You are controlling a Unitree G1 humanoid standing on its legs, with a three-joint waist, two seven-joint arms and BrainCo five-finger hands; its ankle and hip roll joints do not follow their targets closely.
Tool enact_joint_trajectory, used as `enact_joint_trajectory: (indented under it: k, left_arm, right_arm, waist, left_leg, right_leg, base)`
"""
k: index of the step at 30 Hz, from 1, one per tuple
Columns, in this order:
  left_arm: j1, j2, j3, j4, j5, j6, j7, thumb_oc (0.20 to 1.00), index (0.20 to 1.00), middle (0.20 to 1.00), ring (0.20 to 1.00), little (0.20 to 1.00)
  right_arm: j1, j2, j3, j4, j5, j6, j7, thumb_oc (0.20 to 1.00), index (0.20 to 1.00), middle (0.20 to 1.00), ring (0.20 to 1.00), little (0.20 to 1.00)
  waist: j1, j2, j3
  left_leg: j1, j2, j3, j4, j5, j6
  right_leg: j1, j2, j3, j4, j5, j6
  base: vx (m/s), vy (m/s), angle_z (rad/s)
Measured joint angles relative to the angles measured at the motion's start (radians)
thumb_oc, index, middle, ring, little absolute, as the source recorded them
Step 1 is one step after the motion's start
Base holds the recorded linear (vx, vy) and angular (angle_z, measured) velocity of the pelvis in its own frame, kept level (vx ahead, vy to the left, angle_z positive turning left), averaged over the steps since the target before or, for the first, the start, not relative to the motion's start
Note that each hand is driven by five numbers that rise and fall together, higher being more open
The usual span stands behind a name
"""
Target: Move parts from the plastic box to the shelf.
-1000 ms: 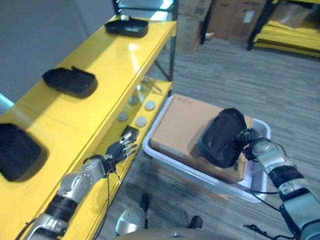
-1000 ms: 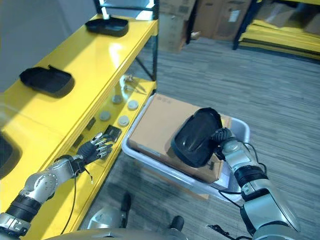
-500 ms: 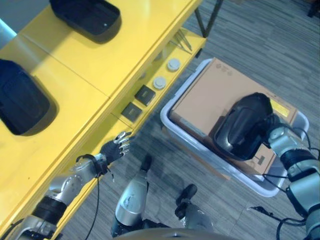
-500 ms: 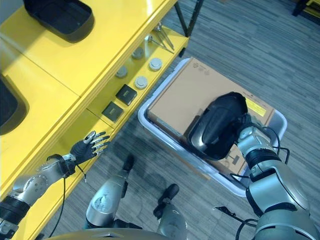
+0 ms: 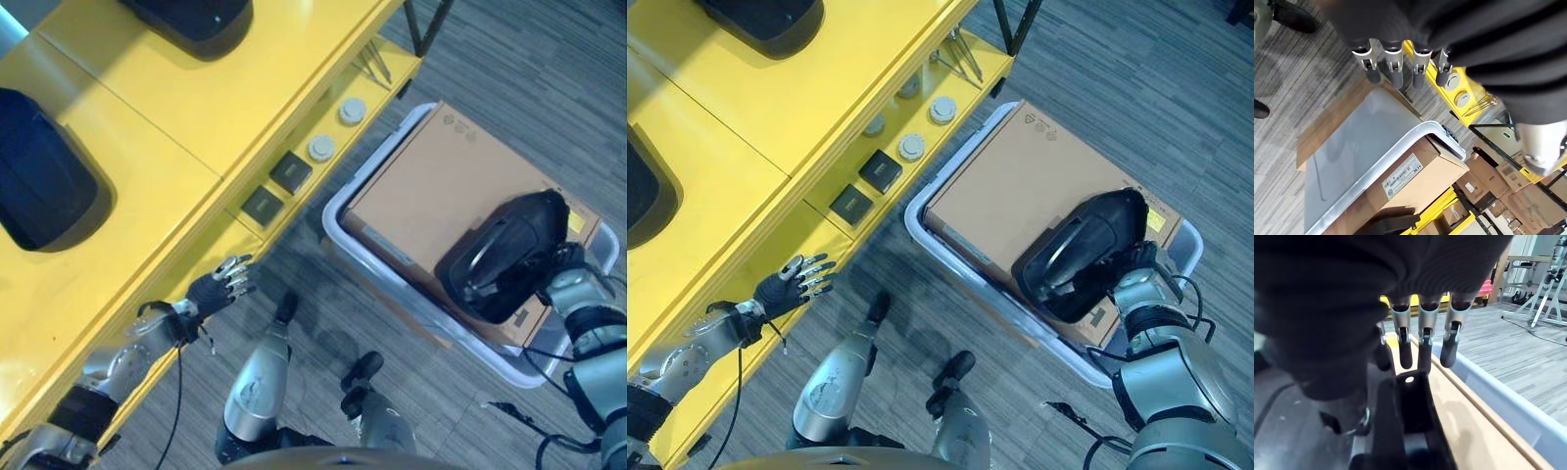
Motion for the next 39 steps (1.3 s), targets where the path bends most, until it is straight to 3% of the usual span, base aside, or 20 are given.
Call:
enact_joint_trajectory:
  k: [5,9,13,15,18,23,28,39]
  left_arm:
    - [0.007,0.002,0.005,-0.003,0.0,0.0,-0.003,1.0,1.0,1.0,1.0,1.0]
    - [0.048,0.002,0.031,-0.045,0.001,0.002,-0.002,1.0,1.0,1.0,1.0,1.0]
    - [0.101,-0.006,0.07,-0.11,0.001,0.023,0.002,1.0,1.0,1.0,1.0,1.0]
    - [0.13,-0.032,0.098,-0.121,0.001,0.04,0.01,1.0,1.0,1.0,1.0,1.0]
    - [0.158,-0.045,0.111,-0.12,0.0,0.049,0.024,1.0,1.0,1.0,1.0,1.0]
    - [0.184,-0.096,0.128,-0.117,0.0,0.056,0.045,1.0,1.0,1.0,1.0,1.0]
    - [0.19,-0.111,0.126,-0.109,0.0,0.055,0.045,1.0,1.0,1.0,1.0,1.0]
    - [0.203,-0.112,0.126,-0.089,0.0,0.052,0.046,1.0,1.0,1.0,1.0,1.0]
  right_arm:
    - [0.01,-0.002,-0.09,-0.049,0.085,-0.033,-0.075,1.0,1.0,1.0,1.0,1.0]
    - [0.063,0.0,-0.187,-0.283,0.146,-0.044,-0.15,1.0,1.0,1.0,1.0,1.0]
    - [0.174,0.008,-0.312,-0.529,0.146,-0.015,-0.189,1.0,1.0,1.0,1.0,1.0]
    - [0.257,0.065,-0.386,-0.66,0.143,0.014,-0.216,1.0,1.0,1.0,1.0,1.0]
    - [0.375,0.177,-0.39,-0.739,0.103,0.053,-0.222,1.0,1.0,1.0,1.0,1.0]
    - [0.538,0.288,-0.377,-0.741,0.01,0.113,-0.215,1.0,1.0,1.0,1.0,1.0]
    - [0.571,0.296,-0.36,-0.671,-0.037,0.115,-0.219,1.0,1.0,1.0,1.0,1.0]
    - [0.538,0.295,-0.339,-0.633,-0.049,0.079,-0.22,1.0,1.0,1.0,1.0,1.0]
  waist:
    - [-0.007,0.0,0.0]
    - [-0.021,-0.001,-0.001]
    - [-0.024,-0.001,-0.002]
    - [-0.042,-0.012,-0.026]
    - [-0.068,-0.037,-0.073]
    - [-0.111,-0.025,-0.1]
    - [-0.147,-0.023,-0.121]
    - [-0.121,-0.031,-0.156]
  left_leg:
    - [0.005,-0.001,0.002,0.0,0.0,0.0]
    - [0.032,-0.003,0.008,0.0,-0.005,0.003]
    - [0.063,-0.004,0.026,0.0,-0.02,0.008]
    - [0.075,-0.006,0.036,0.001,-0.029,0.01]
    - [0.084,-0.004,0.053,0.004,-0.038,0.011]
    - [0.11,-0.004,0.082,0.014,-0.055,0.015]
    - [0.11,0.005,0.092,0.016,-0.063,0.007]
    - [0.081,0.009,0.104,0.019,-0.058,0.007]
  right_leg:
    - [0.009,0.001,0.0,-0.006,0.004,-0.002]
    - [0.036,0.0,0.005,-0.014,0.005,-0.001]
    - [0.061,-0.002,0.024,-0.02,0.006,0.001]
    - [0.072,-0.004,0.033,-0.025,0.005,0.004]
    - [0.076,-0.005,0.042,-0.03,0.005,0.004]
    - [0.089,-0.008,0.072,-0.031,0.007,0.006]
    - [0.09,-0.001,0.084,-0.051,0.015,0.009]
    - [0.058,0.001,0.087,-0.056,0.03,0.007]
  base:
    - [-0.01,0.034,0.0]
    - [0.03,0.081,-0.01]
    - [0.06,0.116,-0.09]
    - [0.08,0.16,-0.11]
    - [0.05,0.117,-0.1]
    - [0.02,0.109,-0.17]
    - [-0.02,0.018,-0.1]
    - [-0.01,-0.004,-0.03]
